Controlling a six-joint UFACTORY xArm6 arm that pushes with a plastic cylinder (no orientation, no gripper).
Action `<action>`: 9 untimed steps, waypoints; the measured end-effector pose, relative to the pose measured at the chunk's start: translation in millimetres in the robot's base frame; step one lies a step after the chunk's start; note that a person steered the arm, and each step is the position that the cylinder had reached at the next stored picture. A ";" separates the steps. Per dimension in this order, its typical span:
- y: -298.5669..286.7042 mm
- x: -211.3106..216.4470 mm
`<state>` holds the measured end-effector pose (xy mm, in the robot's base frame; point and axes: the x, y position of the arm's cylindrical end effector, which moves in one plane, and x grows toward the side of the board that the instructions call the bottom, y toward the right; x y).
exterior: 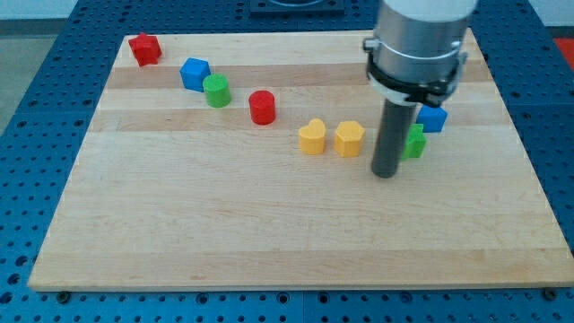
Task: Slide the yellow blocks horizontal to the triangle
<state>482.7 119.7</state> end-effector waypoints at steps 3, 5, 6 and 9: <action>-11.5 -43.0; -33.9 0.5; -82.8 -7.4; -95.7 -28.1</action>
<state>454.5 24.0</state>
